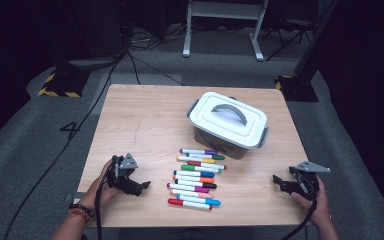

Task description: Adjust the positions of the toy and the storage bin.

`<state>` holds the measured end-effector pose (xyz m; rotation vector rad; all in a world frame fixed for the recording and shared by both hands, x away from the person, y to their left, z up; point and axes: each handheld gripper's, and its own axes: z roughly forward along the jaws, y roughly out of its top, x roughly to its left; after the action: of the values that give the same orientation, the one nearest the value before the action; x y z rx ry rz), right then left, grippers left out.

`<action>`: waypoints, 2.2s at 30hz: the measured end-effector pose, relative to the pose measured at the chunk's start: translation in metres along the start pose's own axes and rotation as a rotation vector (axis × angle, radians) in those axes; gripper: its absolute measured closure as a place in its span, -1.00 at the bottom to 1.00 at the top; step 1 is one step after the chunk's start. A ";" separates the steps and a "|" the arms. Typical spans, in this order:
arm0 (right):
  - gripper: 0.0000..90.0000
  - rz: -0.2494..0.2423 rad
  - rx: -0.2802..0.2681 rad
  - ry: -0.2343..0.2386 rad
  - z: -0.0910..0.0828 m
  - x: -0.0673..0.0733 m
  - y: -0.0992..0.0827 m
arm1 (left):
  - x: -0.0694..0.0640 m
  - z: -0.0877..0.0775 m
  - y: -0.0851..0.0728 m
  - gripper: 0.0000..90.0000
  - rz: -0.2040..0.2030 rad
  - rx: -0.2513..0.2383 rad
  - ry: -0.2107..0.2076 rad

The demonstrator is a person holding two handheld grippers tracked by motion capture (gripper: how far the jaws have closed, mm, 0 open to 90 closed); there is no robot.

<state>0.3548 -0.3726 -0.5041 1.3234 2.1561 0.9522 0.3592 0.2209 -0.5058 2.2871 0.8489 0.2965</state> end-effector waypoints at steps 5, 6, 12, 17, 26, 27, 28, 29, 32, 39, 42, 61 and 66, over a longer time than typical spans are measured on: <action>-0.58 0.000 0.000 0.000 0.000 0.000 0.000 | 0.002 -0.001 -0.001 -0.99 0.021 0.000 -0.010; -0.58 0.000 0.000 0.000 0.000 0.000 0.000 | 0.002 -0.001 -0.001 -0.99 0.022 0.000 -0.009; -0.59 0.001 0.002 -0.001 0.000 0.000 0.000 | 0.005 -0.007 -0.007 -0.99 0.069 0.002 -0.052; -0.59 0.002 0.003 -0.001 0.001 0.000 0.001 | 0.005 -0.007 -0.007 -0.99 0.067 0.002 -0.051; -0.58 -0.009 0.003 0.011 0.001 -0.002 0.001 | 0.005 -0.007 -0.008 -0.99 0.065 0.001 -0.051; -0.58 -0.010 0.004 0.013 0.000 -0.002 0.001 | 0.005 -0.007 -0.008 -0.99 0.063 0.001 -0.049; -0.58 -0.012 0.003 0.015 0.000 -0.002 0.000 | 0.004 -0.007 -0.008 -0.99 0.059 0.003 -0.047; -0.58 -0.014 0.003 0.016 0.000 -0.002 0.000 | 0.004 -0.007 -0.008 -0.99 0.060 0.003 -0.047; -0.58 -0.014 0.002 0.017 -0.001 -0.002 0.000 | 0.003 -0.007 -0.008 -0.99 0.055 0.003 -0.042; -0.58 -0.012 0.002 0.016 -0.001 -0.002 -0.001 | 0.002 -0.007 -0.008 -0.99 0.054 0.001 -0.044; -0.58 -0.011 0.002 0.014 -0.001 -0.002 -0.001 | 0.001 -0.008 -0.009 -0.99 0.058 0.002 -0.044; -0.57 -0.007 0.000 0.009 -0.002 -0.002 -0.001 | -0.059 -0.008 -0.011 -0.99 0.127 0.007 -0.107; -0.57 -0.007 0.000 0.010 -0.002 -0.002 -0.001 | -0.071 -0.003 -0.006 -0.99 0.140 0.005 -0.122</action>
<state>0.3541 -0.3756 -0.5040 1.3136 2.1666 0.9574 0.3006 0.1800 -0.5058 2.3477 0.6307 0.2140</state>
